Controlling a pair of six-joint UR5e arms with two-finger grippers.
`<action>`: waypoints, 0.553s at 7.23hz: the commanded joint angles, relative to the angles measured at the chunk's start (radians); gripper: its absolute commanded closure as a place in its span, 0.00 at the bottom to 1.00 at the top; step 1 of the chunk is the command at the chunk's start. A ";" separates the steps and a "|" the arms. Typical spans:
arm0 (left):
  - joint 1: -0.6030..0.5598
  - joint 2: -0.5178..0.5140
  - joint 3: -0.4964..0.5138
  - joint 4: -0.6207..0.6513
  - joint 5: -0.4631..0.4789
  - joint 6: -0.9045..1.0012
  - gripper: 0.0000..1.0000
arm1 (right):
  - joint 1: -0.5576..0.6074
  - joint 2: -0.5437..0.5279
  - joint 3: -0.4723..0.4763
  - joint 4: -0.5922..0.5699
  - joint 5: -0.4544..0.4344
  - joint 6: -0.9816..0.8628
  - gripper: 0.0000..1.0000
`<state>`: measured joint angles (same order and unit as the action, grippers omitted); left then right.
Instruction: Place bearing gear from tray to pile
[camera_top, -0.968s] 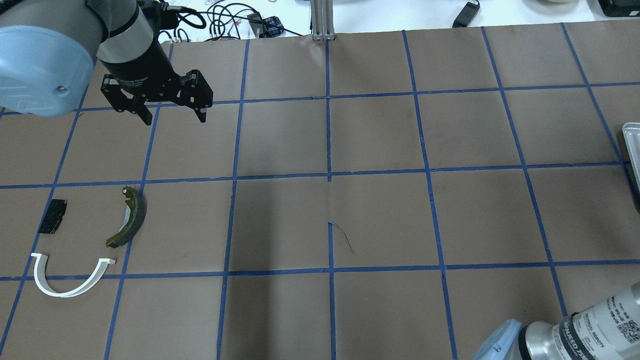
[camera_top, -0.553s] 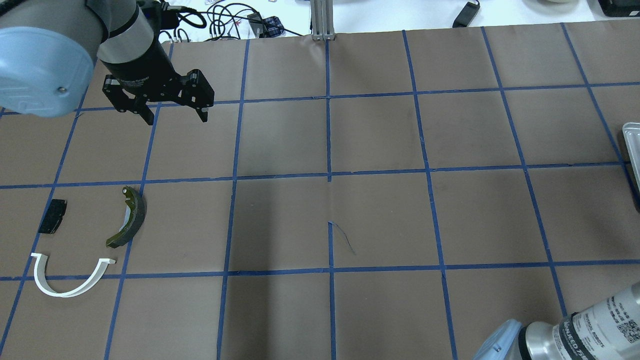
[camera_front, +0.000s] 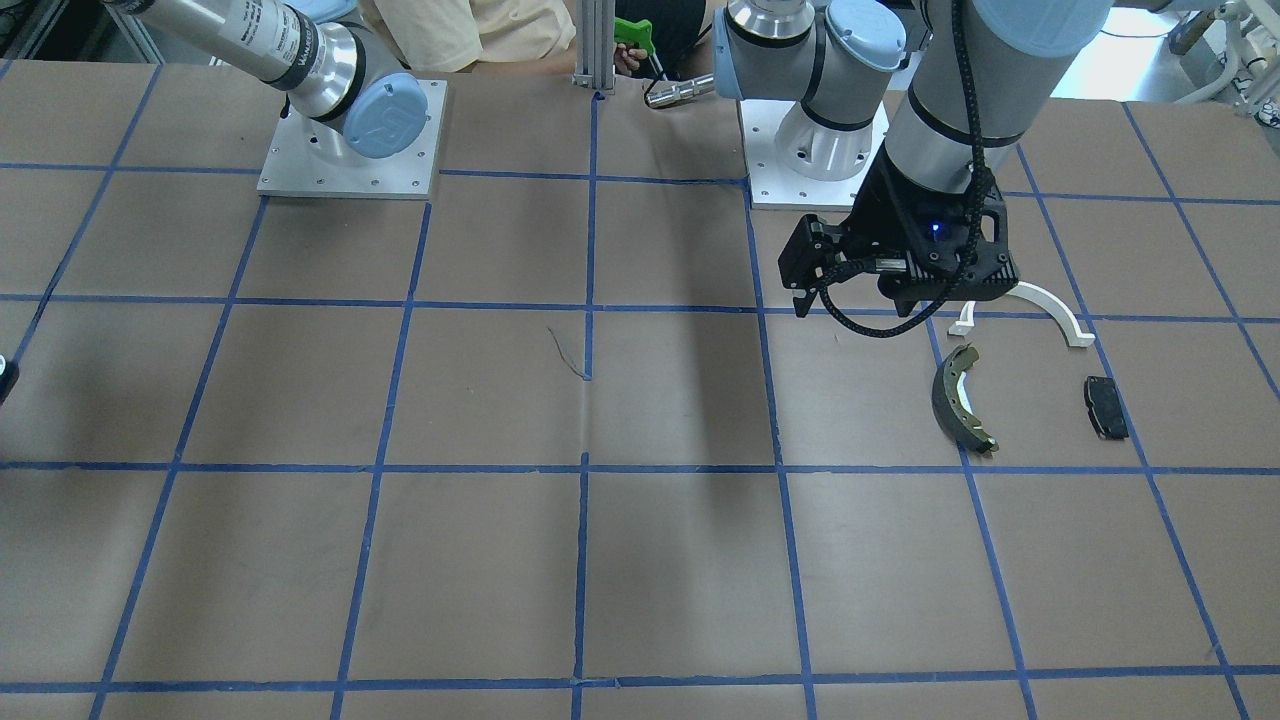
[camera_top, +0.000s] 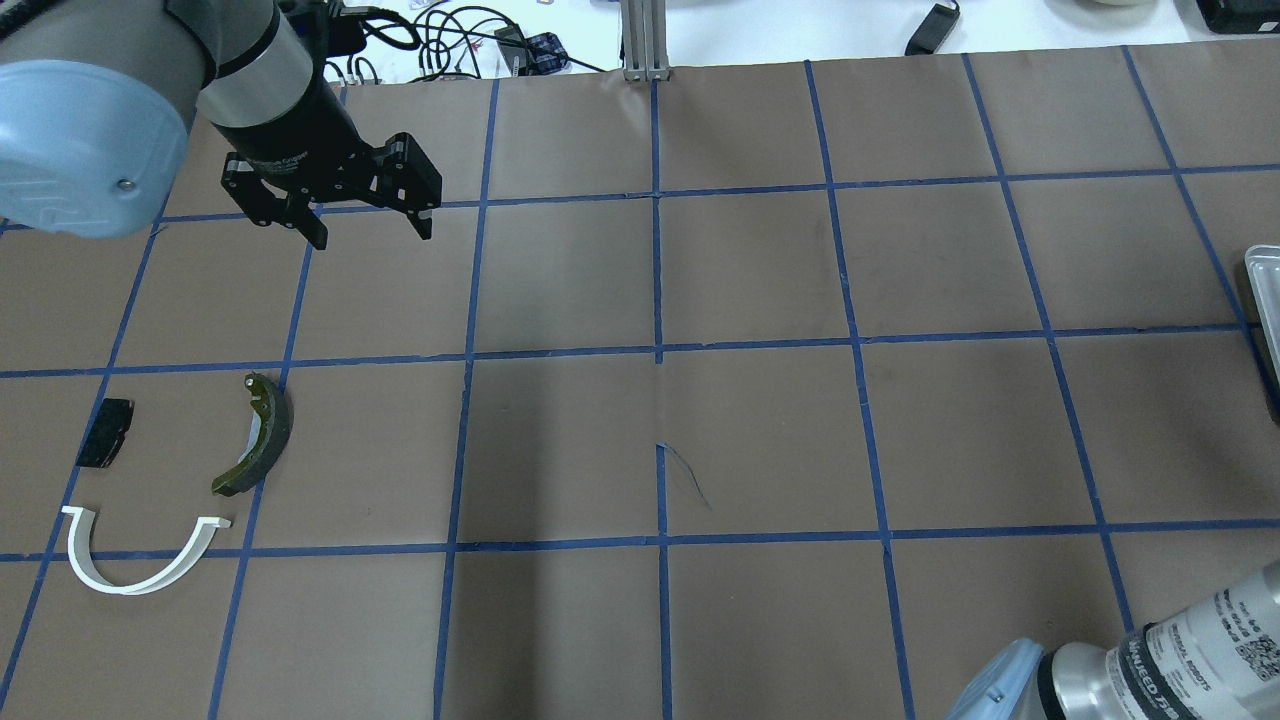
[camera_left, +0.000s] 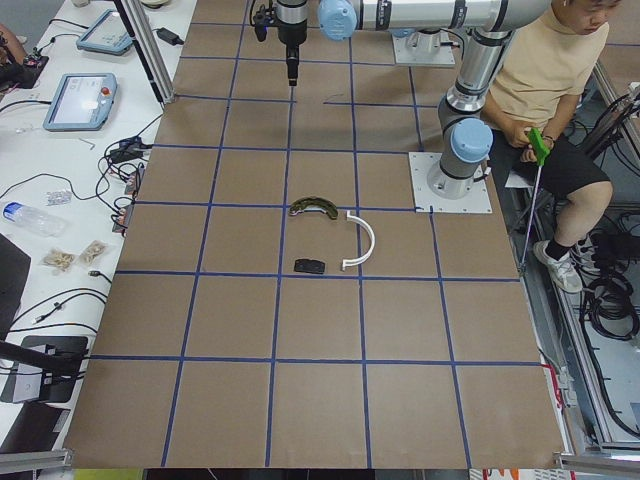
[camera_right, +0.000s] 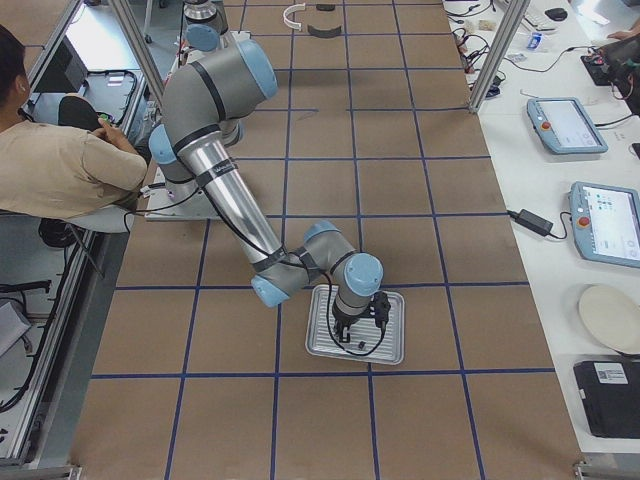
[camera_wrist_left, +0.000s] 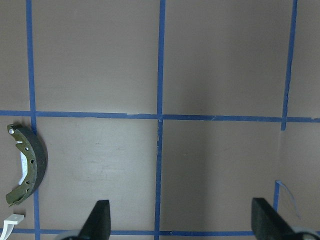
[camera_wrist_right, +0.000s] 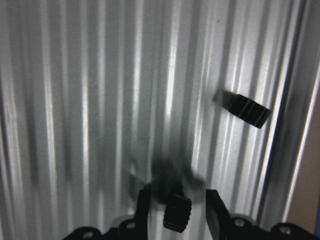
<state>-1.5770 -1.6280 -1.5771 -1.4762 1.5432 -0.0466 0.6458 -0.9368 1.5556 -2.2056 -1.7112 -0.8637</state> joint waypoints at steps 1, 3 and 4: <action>0.000 0.000 -0.001 0.002 -0.003 0.001 0.00 | 0.000 0.000 0.006 -0.003 0.002 0.000 0.77; 0.000 0.000 -0.006 0.016 -0.005 0.001 0.00 | 0.000 -0.010 0.008 0.006 -0.001 0.009 0.92; 0.000 0.002 -0.009 0.016 -0.003 0.002 0.00 | 0.009 -0.048 0.009 0.016 -0.001 0.012 0.93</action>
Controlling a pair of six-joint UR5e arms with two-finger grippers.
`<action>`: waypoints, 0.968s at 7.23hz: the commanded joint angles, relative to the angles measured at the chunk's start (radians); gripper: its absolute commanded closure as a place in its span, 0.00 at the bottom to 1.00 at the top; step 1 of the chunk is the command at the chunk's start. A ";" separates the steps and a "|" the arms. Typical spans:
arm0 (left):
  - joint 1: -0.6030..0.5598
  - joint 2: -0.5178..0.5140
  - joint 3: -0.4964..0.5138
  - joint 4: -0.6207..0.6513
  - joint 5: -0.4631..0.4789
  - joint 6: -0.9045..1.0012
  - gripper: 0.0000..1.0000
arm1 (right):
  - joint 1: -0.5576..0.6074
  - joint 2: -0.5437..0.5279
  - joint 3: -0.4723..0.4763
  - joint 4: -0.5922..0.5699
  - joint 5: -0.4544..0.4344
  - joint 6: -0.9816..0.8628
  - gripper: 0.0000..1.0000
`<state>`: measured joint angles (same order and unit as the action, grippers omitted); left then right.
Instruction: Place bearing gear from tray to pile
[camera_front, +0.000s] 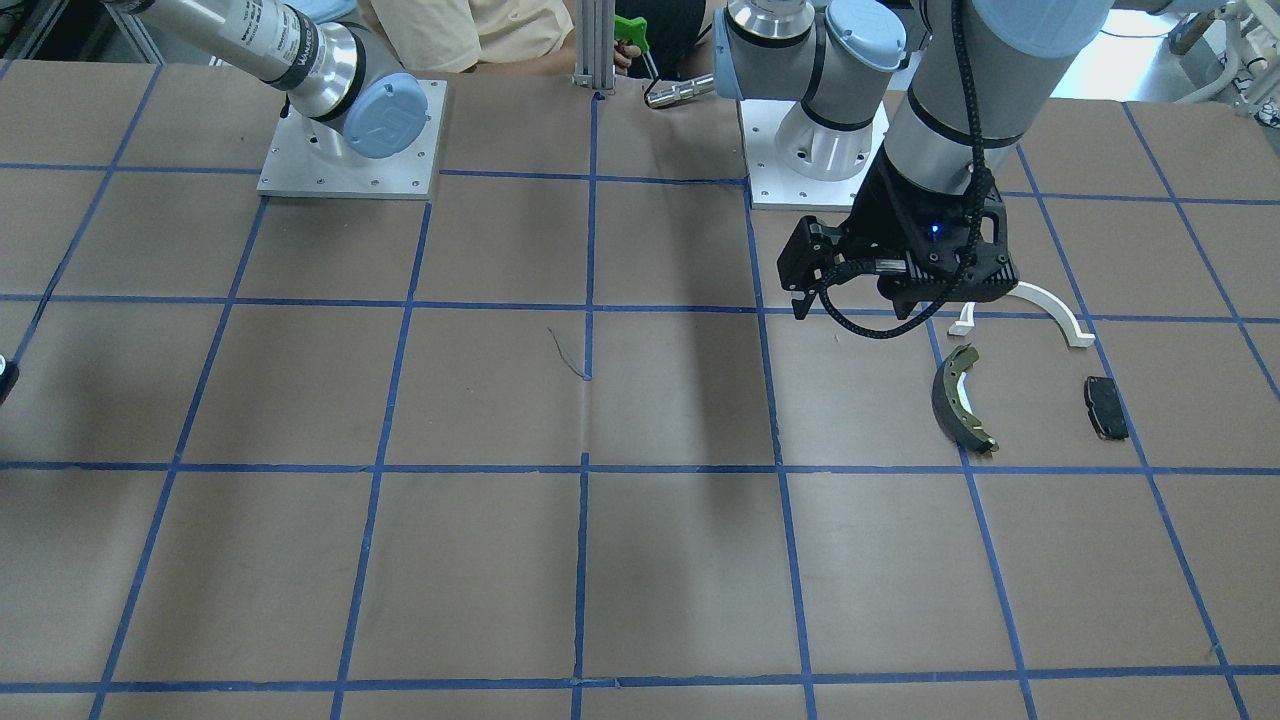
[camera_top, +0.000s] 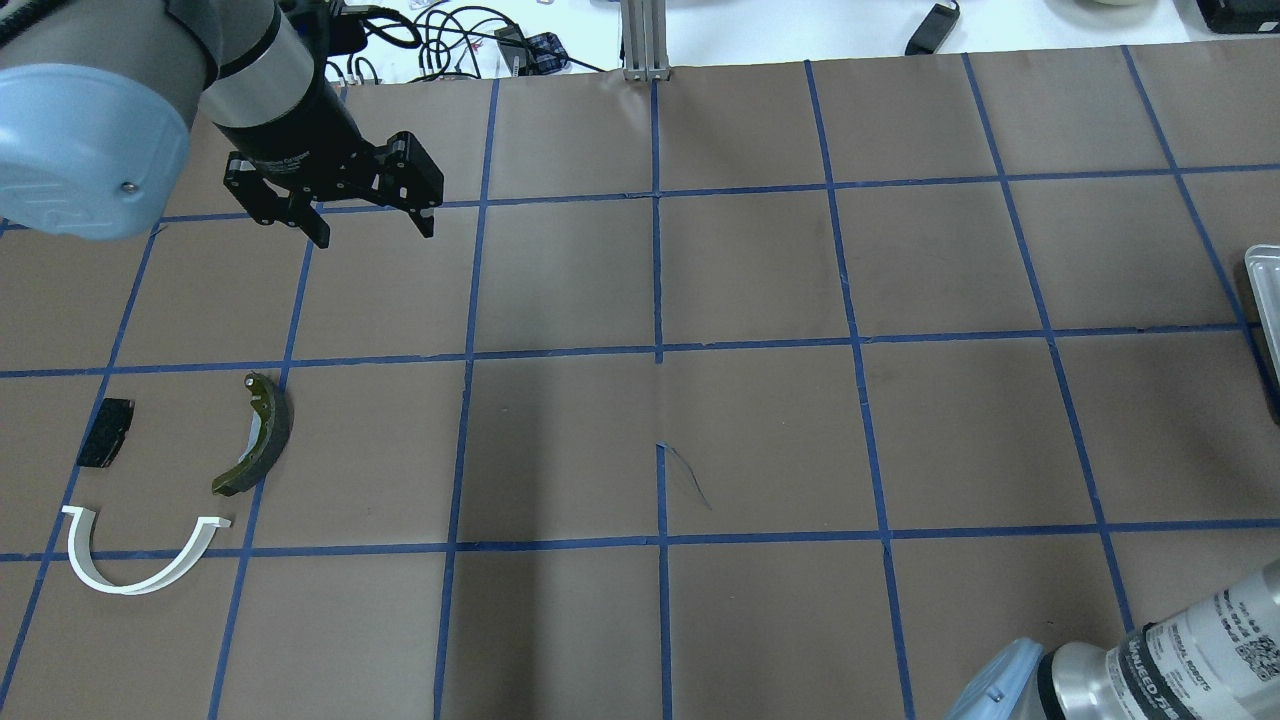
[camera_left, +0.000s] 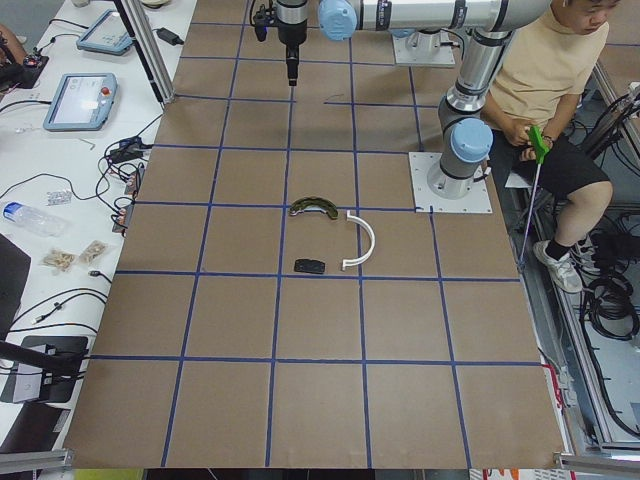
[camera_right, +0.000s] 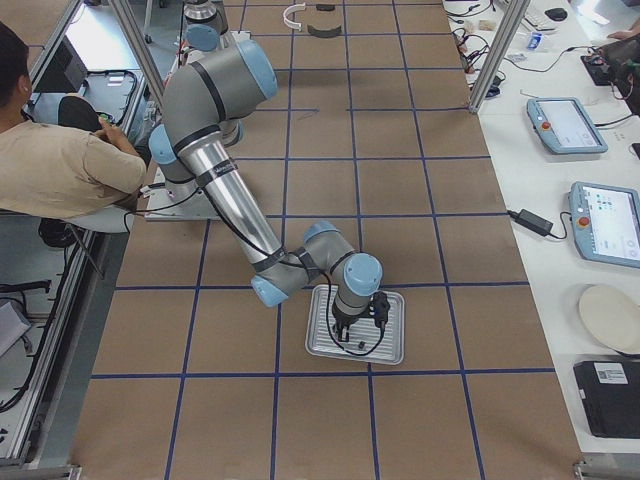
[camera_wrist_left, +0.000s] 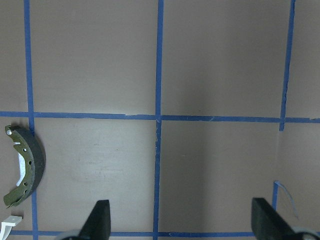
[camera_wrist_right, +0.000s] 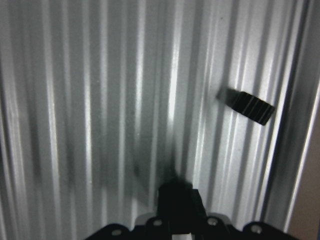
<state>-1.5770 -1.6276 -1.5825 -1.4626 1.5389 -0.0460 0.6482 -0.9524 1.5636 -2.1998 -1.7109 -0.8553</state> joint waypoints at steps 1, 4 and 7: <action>0.000 0.002 -0.004 0.002 0.000 0.002 0.00 | 0.020 -0.133 0.010 0.105 0.008 0.016 0.94; 0.000 0.000 -0.005 0.004 -0.002 -0.002 0.00 | 0.273 -0.318 0.019 0.270 0.095 0.146 0.94; 0.000 0.000 -0.005 0.004 0.000 0.000 0.00 | 0.636 -0.318 0.117 0.270 0.155 0.502 0.94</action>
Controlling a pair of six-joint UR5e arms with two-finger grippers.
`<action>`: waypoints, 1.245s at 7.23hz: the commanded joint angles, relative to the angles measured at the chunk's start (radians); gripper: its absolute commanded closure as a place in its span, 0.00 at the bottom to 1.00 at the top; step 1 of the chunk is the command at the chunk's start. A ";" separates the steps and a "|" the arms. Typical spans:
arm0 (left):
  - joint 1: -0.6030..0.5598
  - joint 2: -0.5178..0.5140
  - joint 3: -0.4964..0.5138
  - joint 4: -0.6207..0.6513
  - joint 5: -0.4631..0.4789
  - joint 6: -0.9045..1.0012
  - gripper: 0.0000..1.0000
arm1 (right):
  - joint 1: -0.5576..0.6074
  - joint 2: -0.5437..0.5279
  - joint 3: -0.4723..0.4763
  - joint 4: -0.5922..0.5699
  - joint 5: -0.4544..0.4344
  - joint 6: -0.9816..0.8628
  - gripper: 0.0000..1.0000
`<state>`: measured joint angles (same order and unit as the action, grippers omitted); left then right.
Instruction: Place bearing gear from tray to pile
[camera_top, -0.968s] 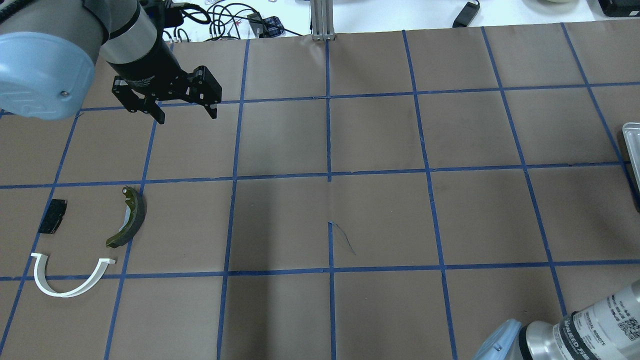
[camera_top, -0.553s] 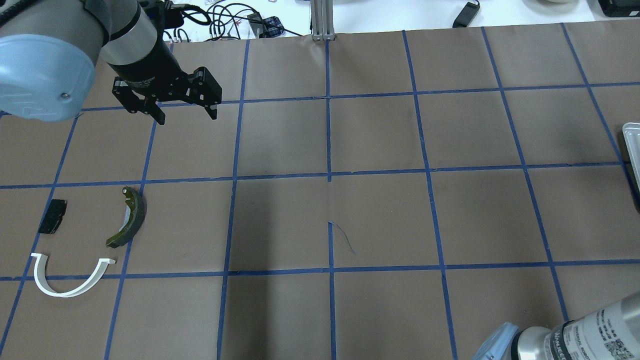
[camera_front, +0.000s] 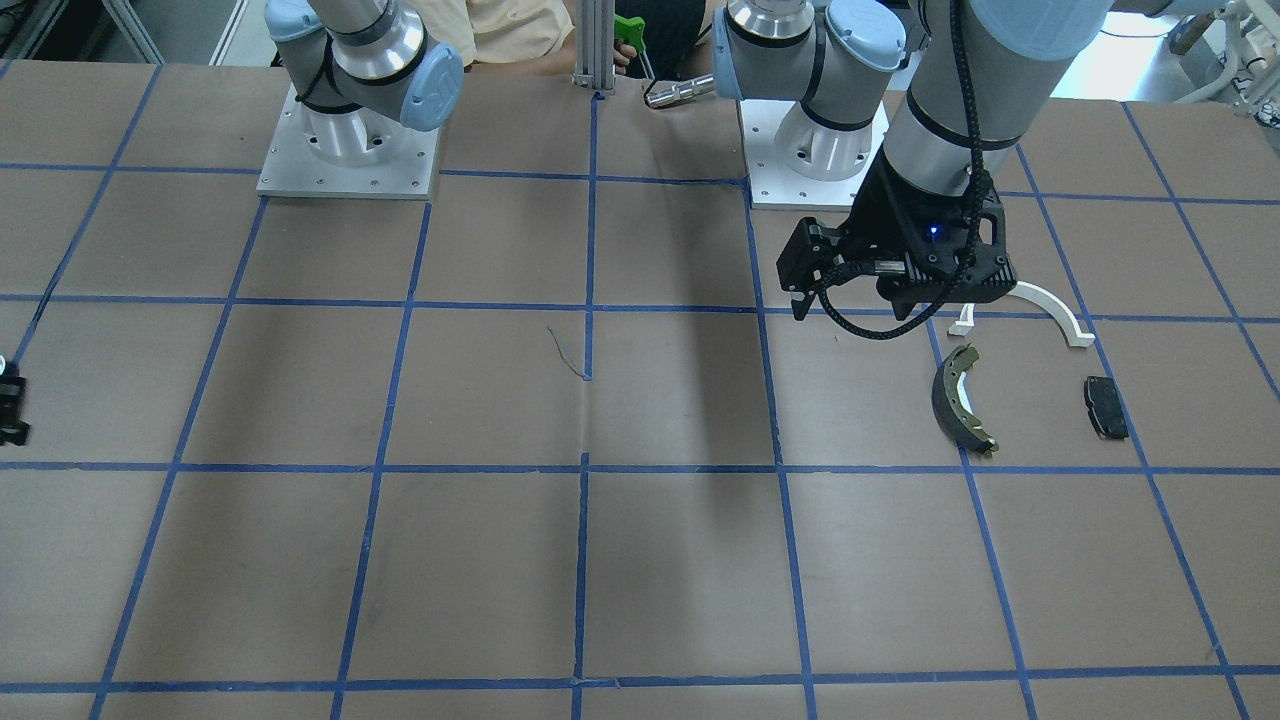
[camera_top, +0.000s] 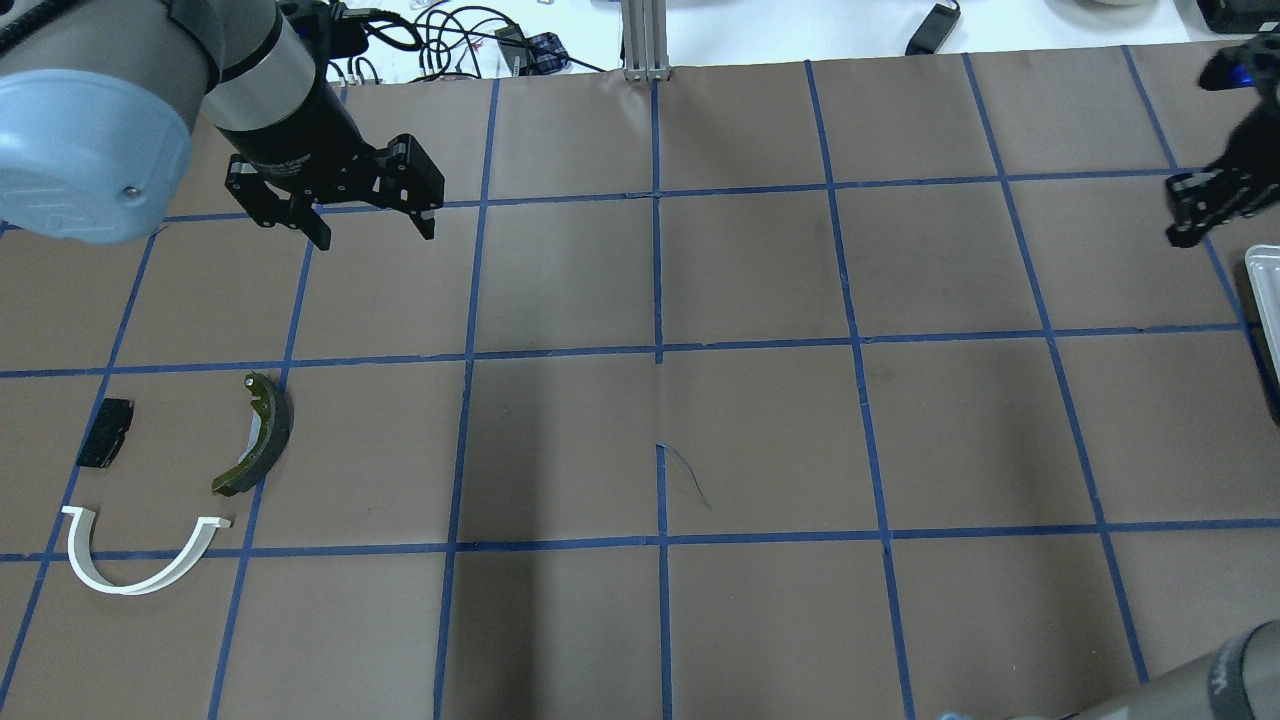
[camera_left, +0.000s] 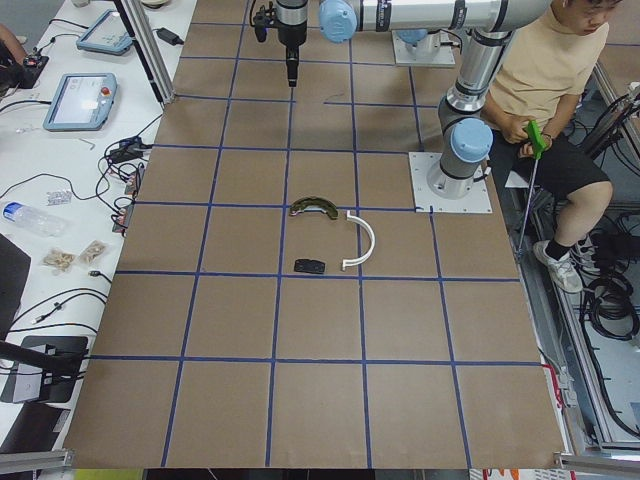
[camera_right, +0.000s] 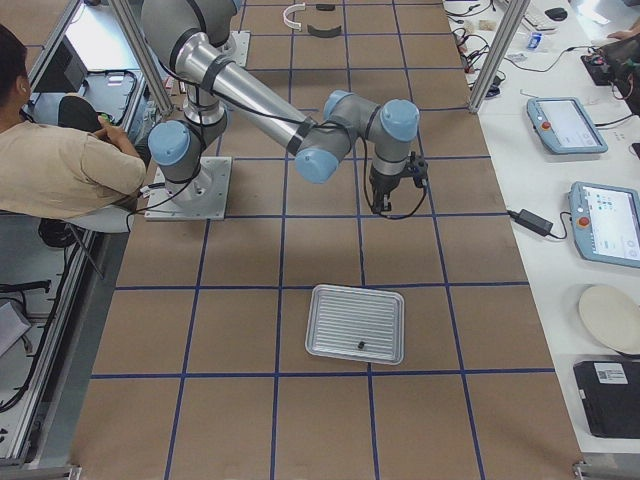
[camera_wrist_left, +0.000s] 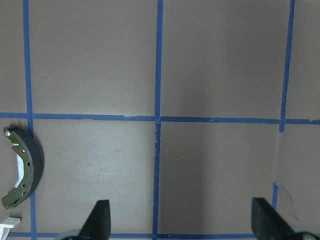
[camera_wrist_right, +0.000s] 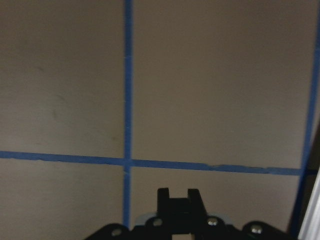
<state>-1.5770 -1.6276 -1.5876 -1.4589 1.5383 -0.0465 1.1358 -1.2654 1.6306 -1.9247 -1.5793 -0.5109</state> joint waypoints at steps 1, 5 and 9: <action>0.000 0.000 0.000 0.000 0.000 0.001 0.00 | 0.265 0.001 0.077 -0.017 0.074 0.293 0.94; -0.001 0.002 -0.003 0.002 0.002 0.004 0.00 | 0.716 0.082 0.095 -0.222 0.074 0.961 0.90; -0.001 0.002 -0.003 0.000 0.003 0.005 0.00 | 0.889 0.176 0.109 -0.399 0.128 1.235 0.65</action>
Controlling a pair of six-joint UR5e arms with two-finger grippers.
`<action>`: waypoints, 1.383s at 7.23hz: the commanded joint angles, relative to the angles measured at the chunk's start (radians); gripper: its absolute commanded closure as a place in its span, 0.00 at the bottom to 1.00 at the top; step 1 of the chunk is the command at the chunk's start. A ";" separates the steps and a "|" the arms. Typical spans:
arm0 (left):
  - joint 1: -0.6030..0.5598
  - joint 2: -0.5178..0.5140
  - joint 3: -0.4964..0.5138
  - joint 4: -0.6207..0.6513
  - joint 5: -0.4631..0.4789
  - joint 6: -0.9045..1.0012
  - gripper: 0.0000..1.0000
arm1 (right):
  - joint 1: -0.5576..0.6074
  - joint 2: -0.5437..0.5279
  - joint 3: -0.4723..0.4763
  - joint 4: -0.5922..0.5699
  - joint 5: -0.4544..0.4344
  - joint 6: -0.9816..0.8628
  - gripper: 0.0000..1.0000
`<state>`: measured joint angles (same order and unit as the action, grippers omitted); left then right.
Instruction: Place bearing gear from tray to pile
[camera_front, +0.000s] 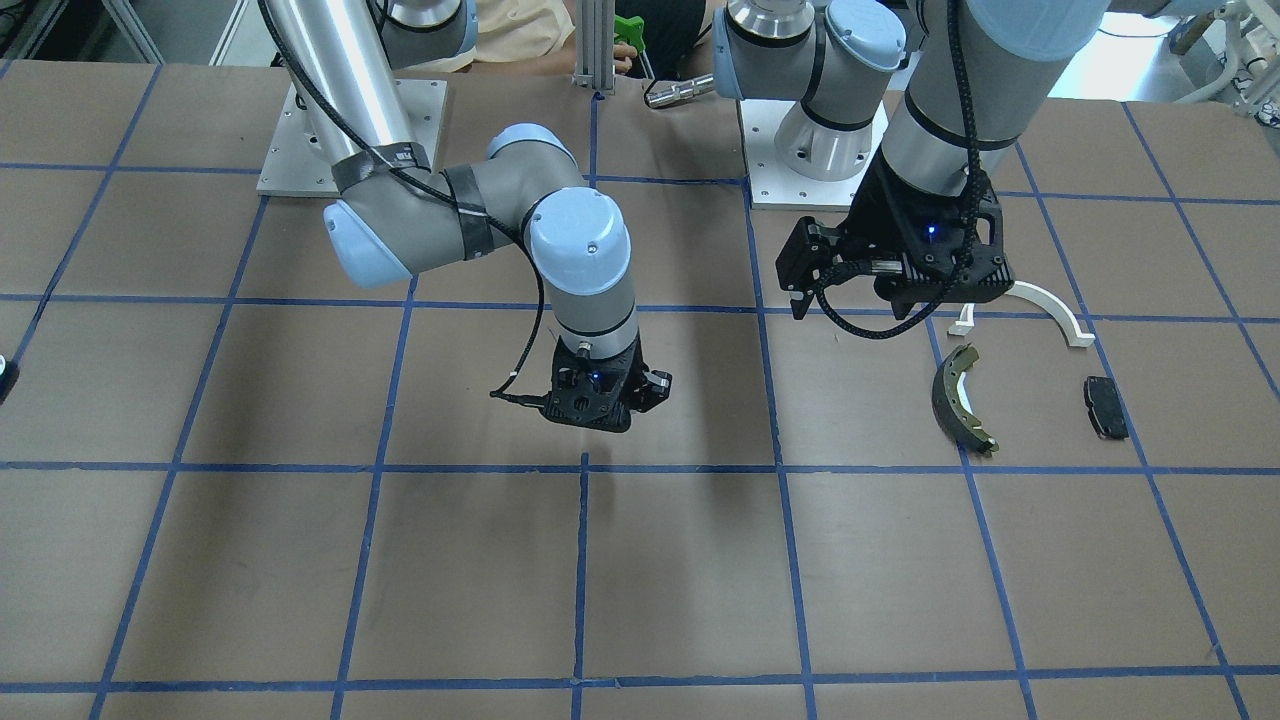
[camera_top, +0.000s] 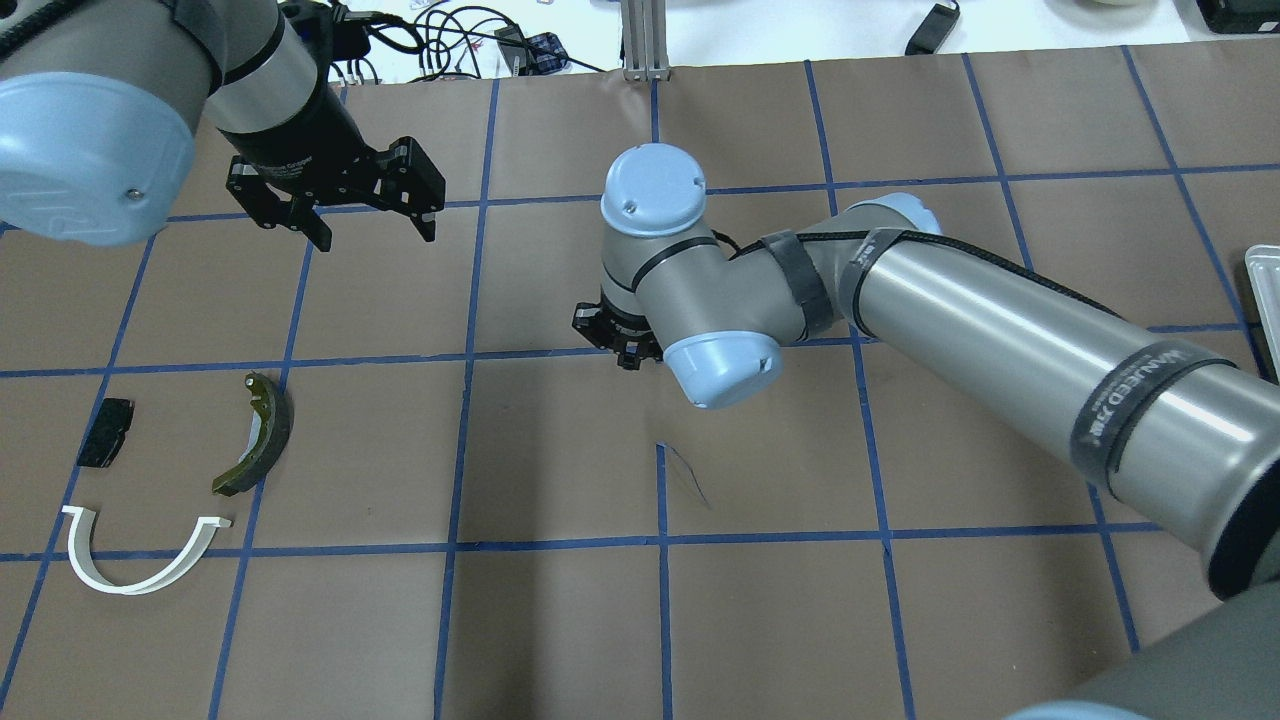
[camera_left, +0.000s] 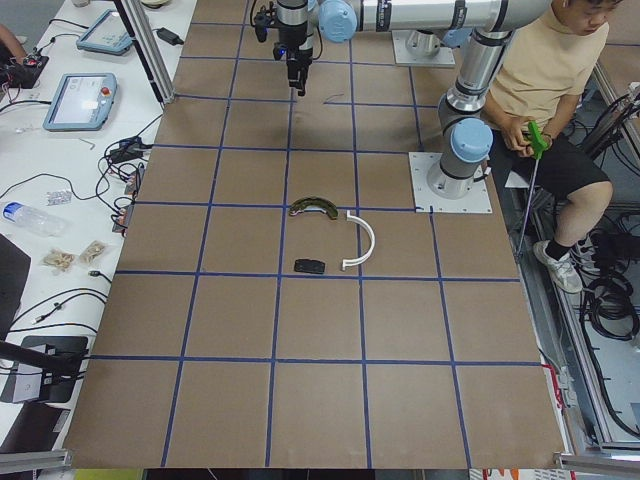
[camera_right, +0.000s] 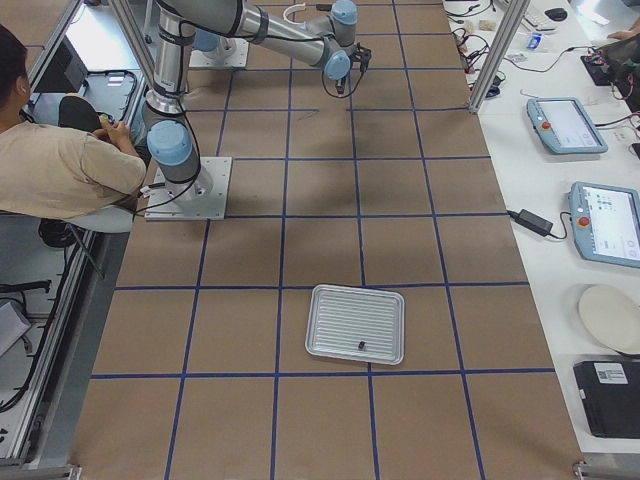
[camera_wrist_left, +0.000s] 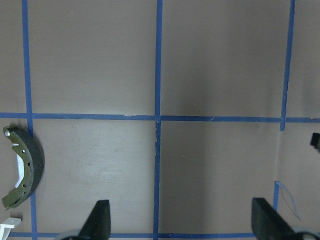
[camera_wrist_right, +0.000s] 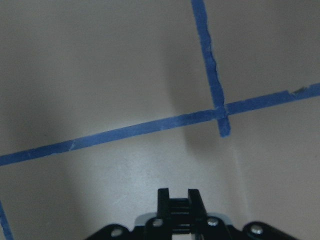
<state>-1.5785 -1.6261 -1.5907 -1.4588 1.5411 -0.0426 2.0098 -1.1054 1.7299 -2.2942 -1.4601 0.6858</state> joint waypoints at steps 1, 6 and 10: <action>0.000 0.000 0.000 0.001 0.001 0.001 0.00 | 0.015 0.018 0.019 -0.033 -0.003 -0.032 0.09; 0.000 0.000 -0.002 0.000 0.001 0.001 0.00 | -0.274 -0.033 0.011 -0.008 -0.045 -0.679 0.00; 0.000 0.002 -0.003 0.000 0.002 0.001 0.00 | -0.747 -0.082 0.004 0.033 -0.180 -1.352 0.00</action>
<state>-1.5789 -1.6256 -1.5932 -1.4589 1.5421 -0.0414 1.4399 -1.1746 1.7370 -2.2863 -1.6180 -0.4158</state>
